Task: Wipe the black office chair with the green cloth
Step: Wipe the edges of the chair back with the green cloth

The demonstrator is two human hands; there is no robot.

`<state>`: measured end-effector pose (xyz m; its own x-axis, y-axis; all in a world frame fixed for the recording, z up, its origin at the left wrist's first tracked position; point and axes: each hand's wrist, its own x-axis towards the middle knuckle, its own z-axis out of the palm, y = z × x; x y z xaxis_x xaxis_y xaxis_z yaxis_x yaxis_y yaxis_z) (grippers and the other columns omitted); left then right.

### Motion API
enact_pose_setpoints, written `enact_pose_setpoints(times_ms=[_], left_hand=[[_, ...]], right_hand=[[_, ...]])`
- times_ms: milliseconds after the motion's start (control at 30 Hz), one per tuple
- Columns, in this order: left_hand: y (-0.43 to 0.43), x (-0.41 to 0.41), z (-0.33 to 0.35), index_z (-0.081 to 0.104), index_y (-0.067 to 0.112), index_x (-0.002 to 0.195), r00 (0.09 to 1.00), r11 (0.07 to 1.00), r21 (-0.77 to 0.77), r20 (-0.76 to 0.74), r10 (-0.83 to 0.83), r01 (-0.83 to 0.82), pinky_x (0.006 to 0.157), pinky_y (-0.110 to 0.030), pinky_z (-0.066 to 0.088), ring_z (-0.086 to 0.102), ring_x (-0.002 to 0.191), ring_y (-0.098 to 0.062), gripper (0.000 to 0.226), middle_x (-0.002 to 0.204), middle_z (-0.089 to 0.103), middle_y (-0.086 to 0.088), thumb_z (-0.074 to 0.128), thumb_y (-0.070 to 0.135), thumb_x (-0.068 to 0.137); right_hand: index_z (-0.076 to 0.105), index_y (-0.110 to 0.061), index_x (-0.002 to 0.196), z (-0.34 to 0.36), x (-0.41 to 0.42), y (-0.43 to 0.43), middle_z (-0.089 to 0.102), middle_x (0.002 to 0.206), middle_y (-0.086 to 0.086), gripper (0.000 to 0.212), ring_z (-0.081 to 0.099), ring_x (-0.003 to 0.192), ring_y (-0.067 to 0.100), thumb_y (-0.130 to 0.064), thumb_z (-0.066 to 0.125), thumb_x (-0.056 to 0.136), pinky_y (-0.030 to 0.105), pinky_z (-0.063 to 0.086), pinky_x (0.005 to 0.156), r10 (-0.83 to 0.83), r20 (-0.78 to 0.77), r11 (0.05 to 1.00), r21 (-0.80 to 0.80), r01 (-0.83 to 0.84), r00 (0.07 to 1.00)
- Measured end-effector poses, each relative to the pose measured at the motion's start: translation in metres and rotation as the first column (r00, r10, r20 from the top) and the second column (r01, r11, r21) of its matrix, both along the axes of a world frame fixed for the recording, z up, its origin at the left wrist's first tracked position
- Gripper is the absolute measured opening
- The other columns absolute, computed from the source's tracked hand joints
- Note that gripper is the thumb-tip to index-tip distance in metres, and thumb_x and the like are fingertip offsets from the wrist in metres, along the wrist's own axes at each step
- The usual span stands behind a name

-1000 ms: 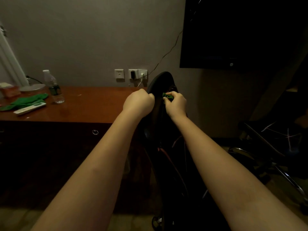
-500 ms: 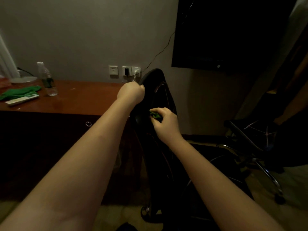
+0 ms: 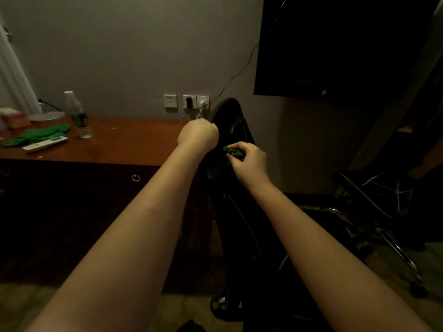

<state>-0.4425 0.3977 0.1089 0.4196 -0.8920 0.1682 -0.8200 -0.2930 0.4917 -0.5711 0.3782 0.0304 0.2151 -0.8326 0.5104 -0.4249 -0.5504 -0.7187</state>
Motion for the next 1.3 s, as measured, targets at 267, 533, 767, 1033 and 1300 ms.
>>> enact_pose_setpoints(times_ms=[267,533,767,1033,1300], left_hand=[[-0.009,0.008,-0.004,0.05,0.008,0.097,0.999,0.999,-0.034,0.027,-0.025,0.026,0.067,-0.034,0.036,0.047,0.083,-0.026,0.027,0.091,0.049,-0.011,0.032,0.028,0.105],[-0.013,0.012,-0.012,0.049,0.009,0.096,0.999,0.997,-0.076,0.031,-0.027,0.029,0.061,-0.032,0.035,0.052,0.081,-0.026,0.027,0.09,0.054,-0.01,0.033,0.03,0.104],[-0.011,0.011,-0.01,0.049,0.009,0.093,1.0,0.996,-0.086,0.002,-0.022,0.022,0.061,-0.032,0.034,0.049,0.074,-0.025,0.027,0.084,0.051,-0.008,0.036,0.031,0.103],[0.001,0.001,-0.007,0.057,0.004,0.095,1.0,0.998,-0.065,0.012,0.015,-0.014,0.069,-0.036,0.039,0.051,0.081,-0.03,0.037,0.092,0.054,-0.014,0.035,0.034,0.104],[0.022,-0.019,-0.002,0.063,-0.002,0.11,0.999,0.998,-0.052,-0.005,0.04,-0.04,0.073,-0.037,0.046,0.061,0.1,-0.037,0.045,0.111,0.063,-0.021,0.033,0.032,0.104]], right_hand=[[0.072,-0.013,0.104,0.009,0.03,-0.078,0.07,0.103,0.005,0.017,0.063,0.097,0.017,-0.015,0.07,0.087,0.018,0.041,0.075,-0.127,0.011,0.991,0.029,0.127,0.992],[0.069,-0.013,0.11,0.009,0.042,-0.11,0.066,0.11,0.008,0.021,0.062,0.101,0.021,-0.017,0.067,0.09,0.02,0.042,0.076,-0.205,-0.047,0.978,0.031,0.207,0.978],[0.069,-0.013,0.112,0.011,0.021,-0.068,0.064,0.112,0.008,0.024,0.06,0.103,0.023,-0.019,0.066,0.089,0.021,0.043,0.08,-0.094,-0.154,0.995,0.02,0.098,0.984],[0.069,-0.015,0.11,0.007,-0.011,0.019,0.062,0.109,0.005,0.021,0.06,0.098,0.018,-0.019,0.064,0.089,0.019,0.043,0.078,0.022,-0.188,1.0,0.002,-0.022,0.982],[0.057,-0.022,0.133,0.018,-0.045,0.05,0.054,0.125,0.001,0.042,0.054,0.113,0.018,-0.023,0.057,0.091,0.028,0.044,0.09,0.203,-0.276,0.971,0.178,-0.158,0.94]])
